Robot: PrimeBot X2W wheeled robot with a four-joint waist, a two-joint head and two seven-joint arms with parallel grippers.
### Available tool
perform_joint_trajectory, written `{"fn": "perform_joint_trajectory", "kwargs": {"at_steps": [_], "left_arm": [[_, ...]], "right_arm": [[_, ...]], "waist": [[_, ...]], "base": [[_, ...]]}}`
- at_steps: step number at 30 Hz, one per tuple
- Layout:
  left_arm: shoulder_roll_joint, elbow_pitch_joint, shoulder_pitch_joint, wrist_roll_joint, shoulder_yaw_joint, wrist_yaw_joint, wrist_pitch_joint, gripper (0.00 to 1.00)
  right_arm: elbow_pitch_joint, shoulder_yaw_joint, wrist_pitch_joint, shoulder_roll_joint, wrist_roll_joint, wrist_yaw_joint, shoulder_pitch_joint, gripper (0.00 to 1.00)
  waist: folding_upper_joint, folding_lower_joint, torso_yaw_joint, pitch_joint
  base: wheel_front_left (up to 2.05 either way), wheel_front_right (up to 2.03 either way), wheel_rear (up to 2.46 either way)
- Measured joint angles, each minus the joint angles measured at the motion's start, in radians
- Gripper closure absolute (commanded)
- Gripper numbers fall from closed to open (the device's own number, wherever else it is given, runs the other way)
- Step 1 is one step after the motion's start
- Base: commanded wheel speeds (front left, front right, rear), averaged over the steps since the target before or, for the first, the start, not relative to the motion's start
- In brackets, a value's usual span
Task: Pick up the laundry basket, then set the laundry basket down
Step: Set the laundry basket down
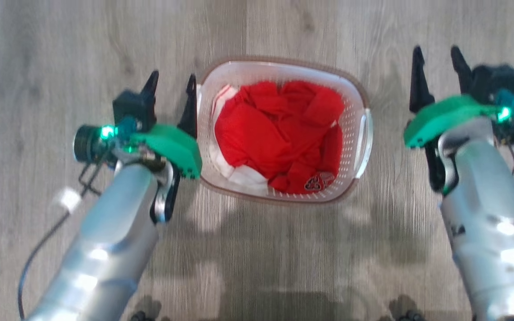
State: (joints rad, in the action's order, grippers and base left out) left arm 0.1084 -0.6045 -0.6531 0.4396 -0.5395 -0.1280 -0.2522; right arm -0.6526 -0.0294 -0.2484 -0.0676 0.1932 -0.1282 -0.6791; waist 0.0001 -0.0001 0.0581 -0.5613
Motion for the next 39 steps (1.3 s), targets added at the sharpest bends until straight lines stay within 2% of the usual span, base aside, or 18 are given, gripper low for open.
{"fn": "perform_joint_trajectory", "kwargs": {"at_steps": [8, 17, 29, 39], "left_arm": [[-0.002, 0.235, 0.249, -0.158, 0.145, 0.031, 0.0, 0.0], [-0.017, 0.424, 0.49, -0.237, 0.267, 0.031, -0.001, 0.0], [-0.025, 0.547, 0.72, -0.271, 0.336, 0.031, -0.002, 0.0], [-0.032, 0.588, 0.82, -0.271, 0.389, 0.04, -0.002, 0.0]], "right_arm": [[0.184, 0.004, 0.0, 0.003, -0.001, 0.0, 0.233, 0.0], [0.363, 0.005, 0.0, 0.009, 0.005, 0.0, 0.427, 0.0], [0.501, 0.001, 0.0, 0.022, 0.012, 0.0, 0.664, 0.0], [0.546, -0.008, 0.0, 0.025, 0.02, 0.0, 0.746, 0.0]], "waist": [[0.0, 0.0, 0.006, 0.149], [-0.0001, 0.0, -0.002, 0.31], [0.0, 0.0, -0.016, 0.456], [0.0, 0.0, -0.033, 0.531]], "base": [[0.0, 0.0, 0.0], [0.0, 0.0, 0.0], [0.0, 0.0, 0.0], [0.0, 0.0, 0.0]]}}
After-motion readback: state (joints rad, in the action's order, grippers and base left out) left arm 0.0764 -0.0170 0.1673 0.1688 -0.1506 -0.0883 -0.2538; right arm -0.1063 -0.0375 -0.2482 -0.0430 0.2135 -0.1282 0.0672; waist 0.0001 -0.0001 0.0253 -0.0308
